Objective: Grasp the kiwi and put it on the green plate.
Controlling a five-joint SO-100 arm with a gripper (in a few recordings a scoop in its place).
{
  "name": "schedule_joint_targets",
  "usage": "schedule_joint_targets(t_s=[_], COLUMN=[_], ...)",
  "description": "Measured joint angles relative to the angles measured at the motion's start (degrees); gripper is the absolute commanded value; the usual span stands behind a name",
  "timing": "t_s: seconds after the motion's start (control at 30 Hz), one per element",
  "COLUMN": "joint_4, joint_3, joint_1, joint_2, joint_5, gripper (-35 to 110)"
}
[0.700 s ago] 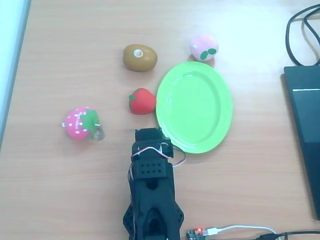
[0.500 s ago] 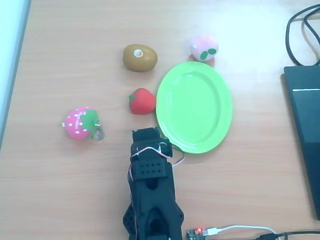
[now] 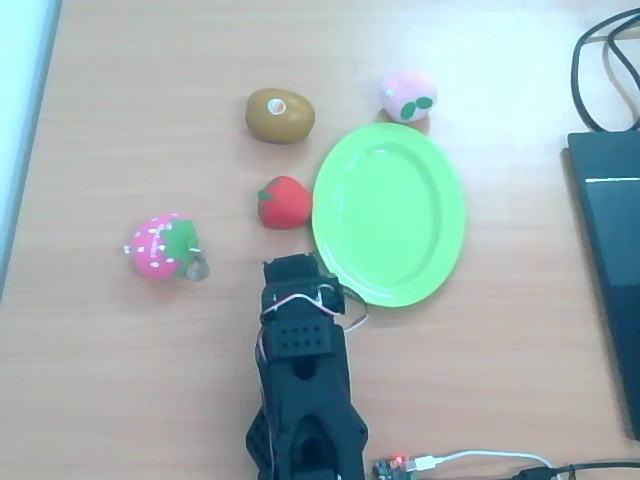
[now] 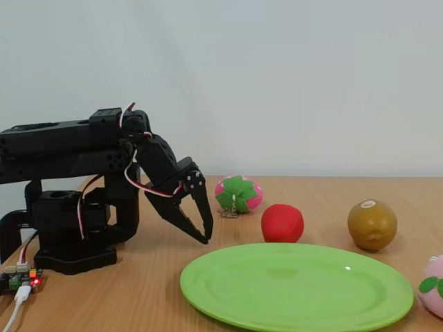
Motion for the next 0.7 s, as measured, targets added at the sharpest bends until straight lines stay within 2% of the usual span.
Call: schedule_joint_targets(t_s=[0.2,0.4,0.7], joint_4=[-3.25,-4.57,-1.32], joint_3=[-6.86,-24.35,-59.15], joint_1=[-0.09,0.62,0.88], joint_2=[-7.21,-22.59,-54.84], joint_5=[-1.49,-0.70,10.72], gripper=[-8,-8,-8])
